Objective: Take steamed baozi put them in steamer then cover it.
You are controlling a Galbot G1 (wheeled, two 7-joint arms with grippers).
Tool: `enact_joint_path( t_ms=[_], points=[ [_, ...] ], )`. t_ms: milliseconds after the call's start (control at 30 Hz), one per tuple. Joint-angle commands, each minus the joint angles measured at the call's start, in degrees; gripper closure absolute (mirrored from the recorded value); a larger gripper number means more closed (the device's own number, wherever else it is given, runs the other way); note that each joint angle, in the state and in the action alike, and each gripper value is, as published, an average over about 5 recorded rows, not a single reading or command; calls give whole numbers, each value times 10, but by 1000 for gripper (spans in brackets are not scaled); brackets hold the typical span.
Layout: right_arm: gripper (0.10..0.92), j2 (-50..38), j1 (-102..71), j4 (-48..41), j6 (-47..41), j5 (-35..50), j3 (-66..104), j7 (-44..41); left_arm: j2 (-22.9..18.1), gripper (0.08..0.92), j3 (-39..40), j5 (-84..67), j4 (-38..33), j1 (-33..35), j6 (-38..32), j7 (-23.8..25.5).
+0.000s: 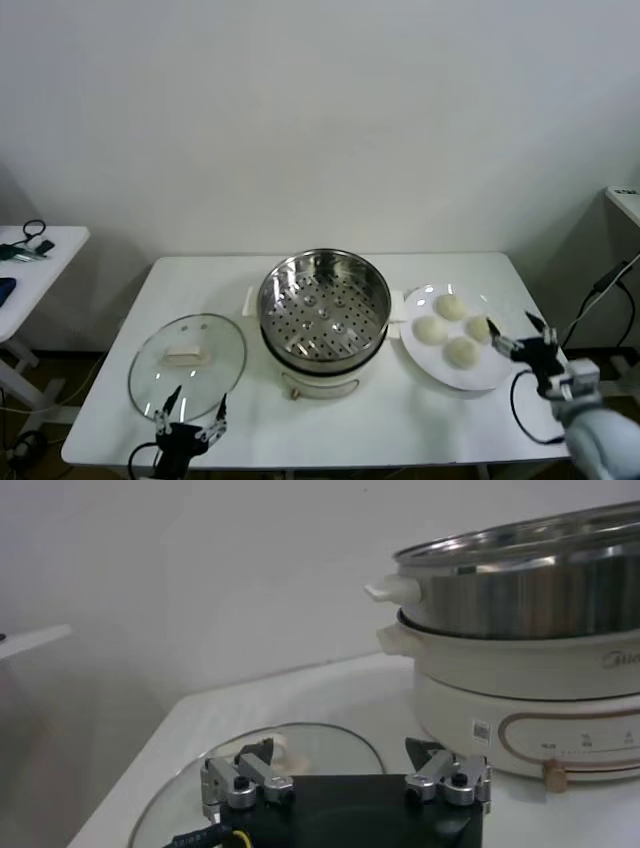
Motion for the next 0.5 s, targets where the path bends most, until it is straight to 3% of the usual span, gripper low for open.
enact_joint_path(
  t_ms=[33, 267, 500],
  points=[
    [203, -162, 264, -90, -62, -87, -187, -172, 3, 177, 0, 0, 1, 0, -2, 0],
    [203, -200, 636, -235, 122, -214, -609, -462, 4, 177, 3, 0, 4, -1, -7, -1],
    [203, -103, 945, -357, 176, -197, -984, -598, 3, 177, 6, 5, 3, -2, -8, 1]
  ],
)
